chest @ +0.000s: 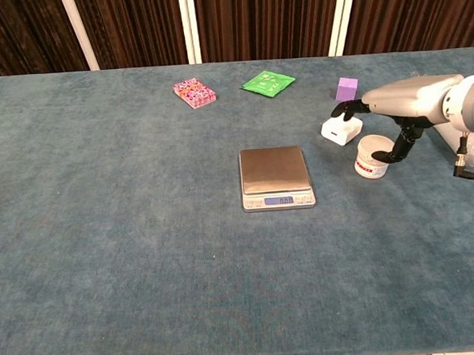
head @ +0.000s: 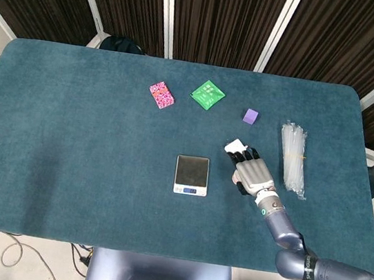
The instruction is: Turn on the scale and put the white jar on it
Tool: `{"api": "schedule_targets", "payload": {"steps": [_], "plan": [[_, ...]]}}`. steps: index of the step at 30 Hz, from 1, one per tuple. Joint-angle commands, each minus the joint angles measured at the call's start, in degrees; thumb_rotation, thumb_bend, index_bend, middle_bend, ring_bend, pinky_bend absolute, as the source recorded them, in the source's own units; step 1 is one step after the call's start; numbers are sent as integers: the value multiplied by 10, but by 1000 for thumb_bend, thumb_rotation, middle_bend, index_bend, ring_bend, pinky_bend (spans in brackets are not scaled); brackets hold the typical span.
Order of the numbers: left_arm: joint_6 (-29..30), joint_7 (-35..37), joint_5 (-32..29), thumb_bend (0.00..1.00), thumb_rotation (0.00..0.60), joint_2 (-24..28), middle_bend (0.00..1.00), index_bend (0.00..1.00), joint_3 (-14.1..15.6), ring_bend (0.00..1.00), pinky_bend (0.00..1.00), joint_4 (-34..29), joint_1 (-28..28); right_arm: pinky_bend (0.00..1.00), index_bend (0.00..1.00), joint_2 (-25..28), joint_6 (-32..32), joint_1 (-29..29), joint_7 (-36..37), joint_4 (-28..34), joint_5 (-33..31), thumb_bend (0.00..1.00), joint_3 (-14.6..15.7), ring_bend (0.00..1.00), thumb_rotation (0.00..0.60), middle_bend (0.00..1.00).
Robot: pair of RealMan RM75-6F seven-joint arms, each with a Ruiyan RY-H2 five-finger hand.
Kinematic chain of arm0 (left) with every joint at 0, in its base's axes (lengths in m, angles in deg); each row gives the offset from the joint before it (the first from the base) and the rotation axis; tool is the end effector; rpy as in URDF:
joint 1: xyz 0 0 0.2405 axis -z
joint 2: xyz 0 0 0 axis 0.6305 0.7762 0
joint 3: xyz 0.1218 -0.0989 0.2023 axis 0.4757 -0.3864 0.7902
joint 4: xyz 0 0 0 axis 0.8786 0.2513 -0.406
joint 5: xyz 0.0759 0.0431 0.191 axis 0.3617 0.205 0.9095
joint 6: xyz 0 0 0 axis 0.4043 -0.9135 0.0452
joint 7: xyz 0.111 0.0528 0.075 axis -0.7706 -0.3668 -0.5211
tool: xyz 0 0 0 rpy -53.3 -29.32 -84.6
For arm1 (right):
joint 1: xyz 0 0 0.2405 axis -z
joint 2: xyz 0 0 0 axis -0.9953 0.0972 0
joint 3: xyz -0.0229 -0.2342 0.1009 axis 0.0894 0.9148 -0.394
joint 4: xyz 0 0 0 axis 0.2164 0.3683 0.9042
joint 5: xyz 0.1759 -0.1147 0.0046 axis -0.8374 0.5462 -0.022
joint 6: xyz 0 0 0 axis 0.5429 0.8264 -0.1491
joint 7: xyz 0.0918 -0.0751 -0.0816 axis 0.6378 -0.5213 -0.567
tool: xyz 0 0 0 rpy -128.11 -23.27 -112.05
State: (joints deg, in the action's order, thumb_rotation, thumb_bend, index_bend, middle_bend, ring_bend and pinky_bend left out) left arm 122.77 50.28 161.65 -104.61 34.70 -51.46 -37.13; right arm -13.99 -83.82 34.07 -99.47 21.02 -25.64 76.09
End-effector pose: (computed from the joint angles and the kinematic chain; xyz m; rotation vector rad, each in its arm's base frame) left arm -0.3431 0.1766 0.1794 -1.2078 -0.7700 -0.7364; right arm -0.1774 -0.3660 0.0059 1.9457 -0.9172 0.5826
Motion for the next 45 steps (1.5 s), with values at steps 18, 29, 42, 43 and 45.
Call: {"api": "schedule_targets", "payload": {"steps": [18, 29, 42, 43, 45], "plan": [[-2, -2, -1, 687, 600, 0, 0, 29, 1, 0, 0, 0, 0, 17, 169, -21, -3, 15, 3, -40, 10, 501, 8, 313, 600, 445], [-2, 1, -2, 687, 600, 0, 0, 29, 0, 0, 0, -1, 0, 22, 323, -17, -29, 20, -9, -18, 27, 501, -4, 348, 600, 538], [-3, 6, -3, 687, 600, 0, 0, 30, 0, 0, 0, -1, -1, 22, 331, -27, -36, -26, -79, 36, 7, 501, -34, 348, 600, 537], [-3, 6, -3, 687, 600, 1, 0, 30, 0, 0, 0, -1, -1, 22, 331, -32, -37, -31, -86, 37, 6, 501, -36, 348, 600, 538], [-3, 7, -3, 687, 600, 1, 0, 30, -1, 0, 0, 0, -1, 22, 331, -45, -39, -42, -100, 38, 0, 501, -40, 348, 600, 537]]}}
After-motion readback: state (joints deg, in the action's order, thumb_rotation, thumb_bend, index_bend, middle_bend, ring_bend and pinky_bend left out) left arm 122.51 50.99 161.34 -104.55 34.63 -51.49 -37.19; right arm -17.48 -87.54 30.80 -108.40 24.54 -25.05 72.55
